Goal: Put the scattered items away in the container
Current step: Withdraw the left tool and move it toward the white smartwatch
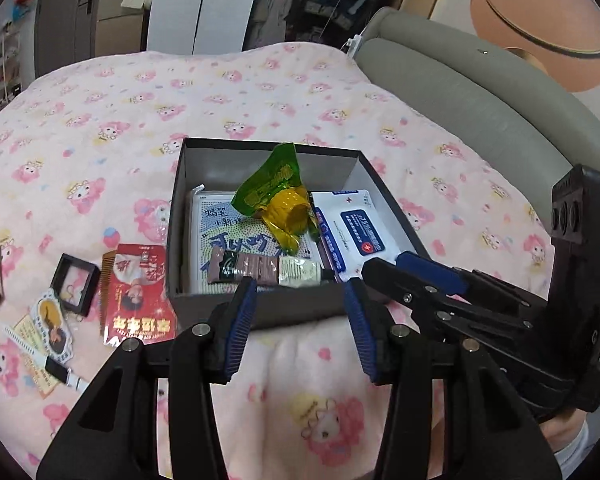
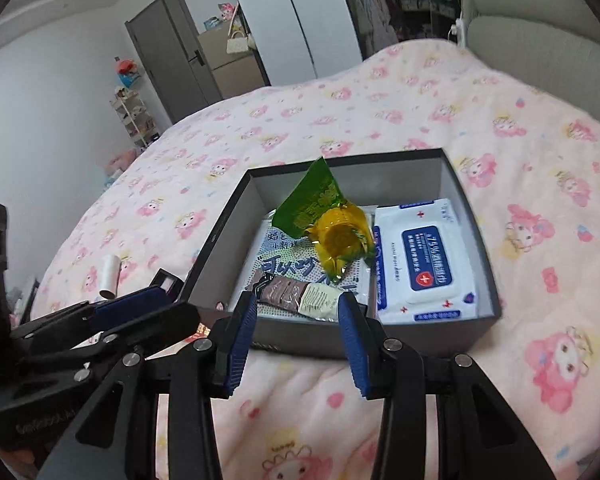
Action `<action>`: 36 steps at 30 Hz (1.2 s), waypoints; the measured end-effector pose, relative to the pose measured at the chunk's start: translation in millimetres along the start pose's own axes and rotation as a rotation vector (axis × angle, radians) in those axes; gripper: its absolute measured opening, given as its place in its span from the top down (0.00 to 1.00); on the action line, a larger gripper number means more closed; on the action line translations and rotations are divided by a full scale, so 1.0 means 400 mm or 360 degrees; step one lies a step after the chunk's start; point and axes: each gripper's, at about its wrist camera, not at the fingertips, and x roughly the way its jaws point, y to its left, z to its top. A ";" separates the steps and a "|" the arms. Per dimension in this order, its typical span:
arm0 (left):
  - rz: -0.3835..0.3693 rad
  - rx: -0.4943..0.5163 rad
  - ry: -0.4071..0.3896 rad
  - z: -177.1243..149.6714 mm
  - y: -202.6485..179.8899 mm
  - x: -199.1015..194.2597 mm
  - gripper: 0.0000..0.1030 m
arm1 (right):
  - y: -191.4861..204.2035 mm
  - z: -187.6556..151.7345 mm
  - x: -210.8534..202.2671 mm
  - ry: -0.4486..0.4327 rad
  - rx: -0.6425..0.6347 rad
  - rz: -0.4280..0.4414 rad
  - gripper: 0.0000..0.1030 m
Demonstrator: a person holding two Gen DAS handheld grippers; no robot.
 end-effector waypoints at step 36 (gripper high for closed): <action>0.0046 -0.0195 -0.0029 -0.223 0.177 -0.235 0.54 | 0.299 -0.163 -0.056 0.0103 -0.0259 0.0156 0.63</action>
